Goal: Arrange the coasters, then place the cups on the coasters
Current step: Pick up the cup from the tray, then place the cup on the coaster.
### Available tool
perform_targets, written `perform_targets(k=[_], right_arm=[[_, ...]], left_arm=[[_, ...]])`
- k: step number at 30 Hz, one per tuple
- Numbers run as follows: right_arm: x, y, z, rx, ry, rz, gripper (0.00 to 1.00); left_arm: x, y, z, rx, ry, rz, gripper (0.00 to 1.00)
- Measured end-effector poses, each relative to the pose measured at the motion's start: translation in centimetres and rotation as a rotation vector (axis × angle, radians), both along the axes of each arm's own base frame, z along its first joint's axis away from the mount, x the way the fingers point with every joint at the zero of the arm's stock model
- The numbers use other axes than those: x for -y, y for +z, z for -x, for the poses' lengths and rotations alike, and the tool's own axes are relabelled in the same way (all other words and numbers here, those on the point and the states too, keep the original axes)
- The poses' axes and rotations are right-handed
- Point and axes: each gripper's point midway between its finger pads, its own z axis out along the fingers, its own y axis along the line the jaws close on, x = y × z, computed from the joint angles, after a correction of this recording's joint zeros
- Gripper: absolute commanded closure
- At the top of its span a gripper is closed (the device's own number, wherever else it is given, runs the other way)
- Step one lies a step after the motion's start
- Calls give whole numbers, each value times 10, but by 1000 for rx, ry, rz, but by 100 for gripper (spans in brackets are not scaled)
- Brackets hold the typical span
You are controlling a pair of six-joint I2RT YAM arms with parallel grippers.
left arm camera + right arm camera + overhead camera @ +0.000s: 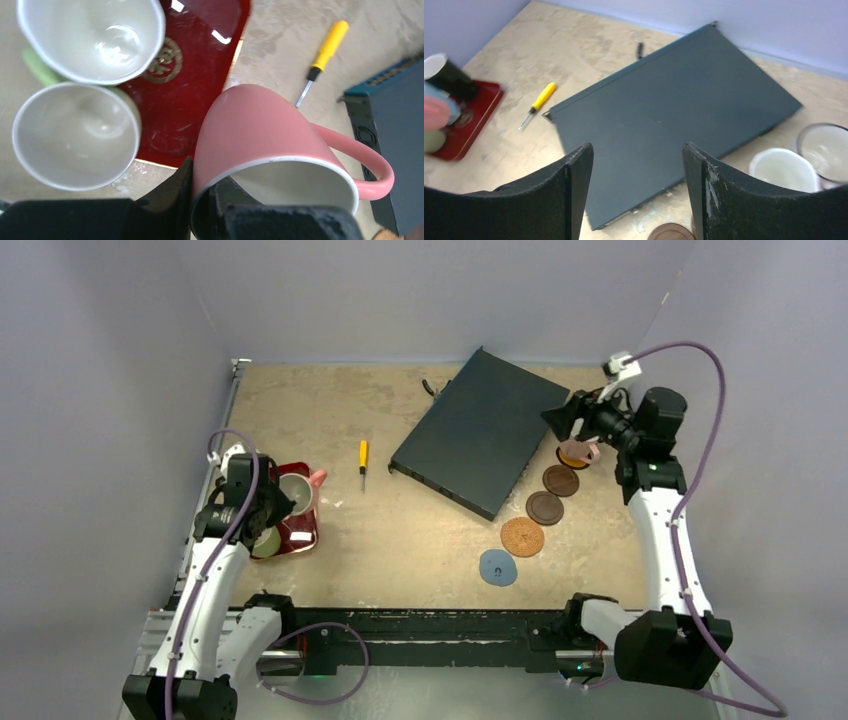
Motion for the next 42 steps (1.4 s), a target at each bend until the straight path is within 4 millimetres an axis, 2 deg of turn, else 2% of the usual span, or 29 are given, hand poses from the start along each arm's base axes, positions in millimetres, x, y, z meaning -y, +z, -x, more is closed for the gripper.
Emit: perform_targets(k=[2, 5, 7, 11, 17, 23, 27, 33, 37, 42], right_arm=[[-25, 0, 4, 6, 68, 31, 30], [-80, -1, 16, 22, 199, 76, 30], [-114, -5, 27, 26, 284, 97, 29], [-165, -20, 48, 0, 408, 147, 30], [-235, -58, 77, -84, 550, 258, 31], [-297, -111, 116, -184, 682, 416, 32], [-327, -138, 139, -220, 747, 519, 32], [-356, -163, 157, -221, 793, 639, 34], [-363, -179, 157, -218, 782, 706, 38], [-359, -194, 150, -217, 741, 776, 43]], left_arm=[[5, 9, -7, 24, -72, -8, 100], [15, 13, -15, 12, -177, -13, 100], [23, 9, -20, -13, -261, -6, 100], [43, -3, -23, -61, -426, 38, 100], [72, -5, -17, -63, -645, 86, 100], [101, -15, -9, -109, -813, 113, 100], [107, -22, -5, -144, -853, 117, 100], [109, -23, -4, -152, -863, 118, 100], [111, -25, -2, -162, -879, 114, 100], [114, -26, 1, -168, -911, 106, 100]])
